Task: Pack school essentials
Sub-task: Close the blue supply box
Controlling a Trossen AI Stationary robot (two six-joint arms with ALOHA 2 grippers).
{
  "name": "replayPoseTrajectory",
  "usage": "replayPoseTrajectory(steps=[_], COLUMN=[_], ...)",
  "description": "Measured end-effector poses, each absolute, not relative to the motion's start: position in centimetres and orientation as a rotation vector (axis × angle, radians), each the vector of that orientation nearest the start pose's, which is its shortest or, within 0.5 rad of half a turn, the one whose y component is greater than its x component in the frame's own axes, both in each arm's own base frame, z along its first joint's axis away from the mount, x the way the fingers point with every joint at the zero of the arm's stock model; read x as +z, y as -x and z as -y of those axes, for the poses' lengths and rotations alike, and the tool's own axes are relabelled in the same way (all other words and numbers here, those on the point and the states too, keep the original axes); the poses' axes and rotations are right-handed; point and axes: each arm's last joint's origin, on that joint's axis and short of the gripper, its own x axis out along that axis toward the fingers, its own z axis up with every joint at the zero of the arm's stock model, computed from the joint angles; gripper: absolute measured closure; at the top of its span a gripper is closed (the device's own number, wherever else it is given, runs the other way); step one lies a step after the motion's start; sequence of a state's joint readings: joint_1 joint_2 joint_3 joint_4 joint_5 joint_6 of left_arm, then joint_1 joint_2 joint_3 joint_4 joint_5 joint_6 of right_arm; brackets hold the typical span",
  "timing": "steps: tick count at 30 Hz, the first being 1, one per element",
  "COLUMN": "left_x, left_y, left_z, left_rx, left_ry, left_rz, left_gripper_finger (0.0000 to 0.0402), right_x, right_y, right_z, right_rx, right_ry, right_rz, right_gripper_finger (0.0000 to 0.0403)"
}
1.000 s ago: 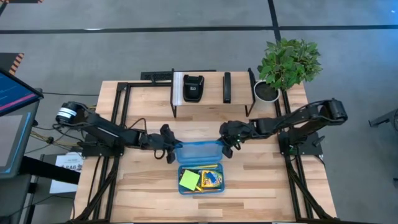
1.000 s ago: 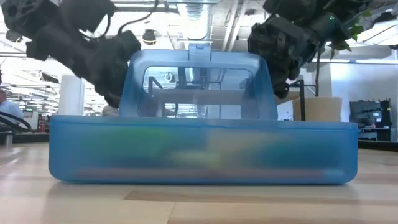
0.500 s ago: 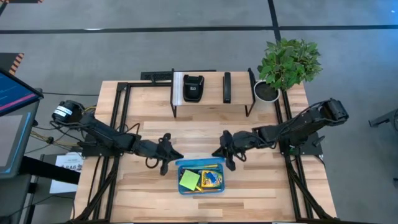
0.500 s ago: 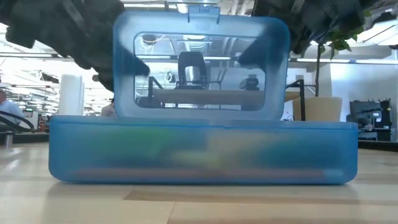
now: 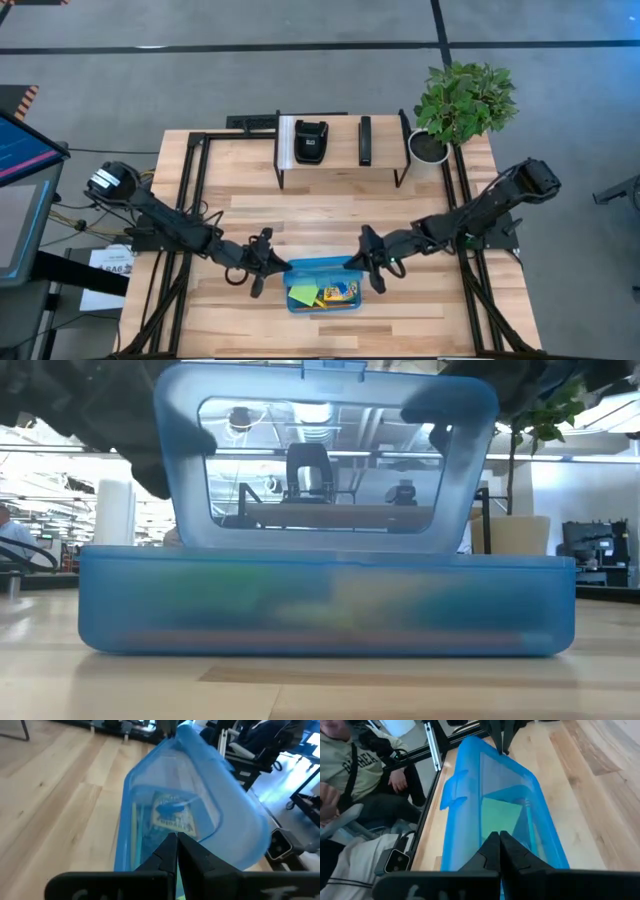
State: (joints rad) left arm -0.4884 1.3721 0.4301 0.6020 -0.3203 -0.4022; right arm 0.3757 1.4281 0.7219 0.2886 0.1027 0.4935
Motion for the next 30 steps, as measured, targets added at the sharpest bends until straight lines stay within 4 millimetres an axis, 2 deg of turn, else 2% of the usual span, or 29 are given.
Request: replayPoseTrajectory(steps=[9, 14, 17, 20, 30], left_x=[14.8, 14.6, 14.8, 14.8, 13.6], left_y=[-23.5, -25.3, -26.4, -27.1, -26.7], left_z=[12.7, 14.5, 15.4, 16.1, 17.8], left_rx=[-0.123, -0.176, -0.206, -0.225, -0.252], left_ry=[0.300, 0.284, 0.273, 0.266, 0.283], left_rz=[-0.370, -0.393, -0.399, -0.424, -0.495], left_gripper_finger=[0.0401, 0.0401, 0.0401, 0.0401, 0.0401], right_x=[21.0, 19.3, 17.3, 16.4, 13.6], right_y=[-27.1, -28.3, -28.8, -29.4, -30.6], right_z=[-12.4, -14.1, -14.8, -15.6, -17.6], right_rx=[0.121, 0.165, 0.169, 0.176, 0.203], right_ry=[-0.391, -0.413, -0.398, -0.397, -0.371], right_rz=[-0.442, -0.393, -0.432, -0.447, -0.515], right_gripper_finger=[0.0391, 0.0391, 0.0391, 0.0391, 0.0391])
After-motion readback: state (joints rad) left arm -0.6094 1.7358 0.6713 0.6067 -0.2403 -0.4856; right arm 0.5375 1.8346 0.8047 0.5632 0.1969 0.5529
